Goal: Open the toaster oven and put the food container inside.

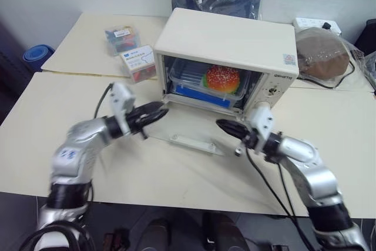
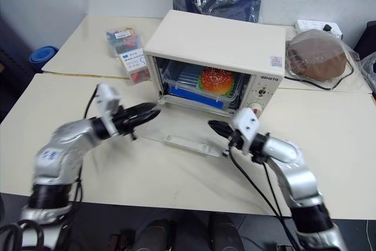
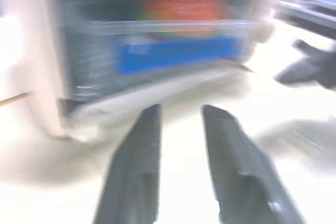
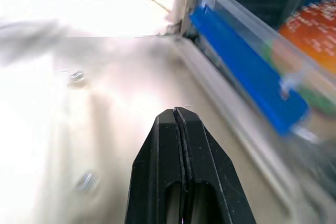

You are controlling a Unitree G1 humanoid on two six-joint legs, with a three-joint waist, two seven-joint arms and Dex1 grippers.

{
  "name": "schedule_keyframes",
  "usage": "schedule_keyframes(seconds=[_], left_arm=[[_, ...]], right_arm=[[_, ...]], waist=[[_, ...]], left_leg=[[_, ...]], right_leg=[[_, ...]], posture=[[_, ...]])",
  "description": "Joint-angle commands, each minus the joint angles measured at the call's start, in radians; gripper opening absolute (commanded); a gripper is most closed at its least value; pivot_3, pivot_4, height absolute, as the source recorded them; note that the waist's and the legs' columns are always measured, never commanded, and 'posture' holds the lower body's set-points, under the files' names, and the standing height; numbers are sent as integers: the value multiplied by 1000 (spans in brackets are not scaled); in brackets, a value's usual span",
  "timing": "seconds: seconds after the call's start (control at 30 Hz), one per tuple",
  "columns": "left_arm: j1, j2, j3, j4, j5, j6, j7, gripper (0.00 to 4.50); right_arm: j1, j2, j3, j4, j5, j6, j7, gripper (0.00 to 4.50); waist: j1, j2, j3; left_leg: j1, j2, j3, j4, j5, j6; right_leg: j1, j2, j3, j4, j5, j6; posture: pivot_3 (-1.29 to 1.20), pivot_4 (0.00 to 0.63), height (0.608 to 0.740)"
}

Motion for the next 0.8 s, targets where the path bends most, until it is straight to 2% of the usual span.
schedule_keyframes(seconds=[0.03,0.17,0.23,0.3,0.5,0.63,0.8], left_arm=[[83,119,82,-5,-44,-125,-238,2697],[125,180,112,32,-99,-175,-396,3914],[124,210,95,61,-83,-203,-462,4483],[110,200,70,63,-74,-208,-458,4483],[106,144,70,17,-116,-145,-357,4483],[83,62,137,0,-195,-64,-177,4483],[85,33,199,-11,-241,-13,-62,4483]], right_arm=[[55,-107,-73,47,-25,-87,99,0],[77,-160,-77,169,-56,-144,148,0],[70,-153,-26,316,-105,-214,197,0],[53,-127,32,394,-139,-289,245,0],[38,-42,61,380,-107,-348,272,0],[43,43,16,322,-4,-371,265,0],[28,132,-56,216,144,-315,198,0]], waist=[[1,0,0],[3,0,0],[1,0,0],[0,0,0],[-22,0,0],[-25,0,0],[-24,0,0]], left_leg=[[1,0,0,0,-1,2],[5,0,0,-1,-3,7],[5,0,1,-1,-4,8],[5,0,1,-1,-4,8],[6,2,1,-1,-4,8],[6,3,1,-1,-4,7],[5,2,1,-1,-4,6]], right_leg=[[1,0,0,0,0,-1],[5,0,0,-1,0,-2],[5,0,0,-1,0,-1],[5,0,0,-2,0,-1],[4,2,1,1,0,-1],[4,2,1,2,0,-1],[2,1,1,2,0,-1]], posture=[[0,150,740],[0,150,740],[0,150,740],[0,150,740],[0,150,740],[0,150,740],[0,150,740]])
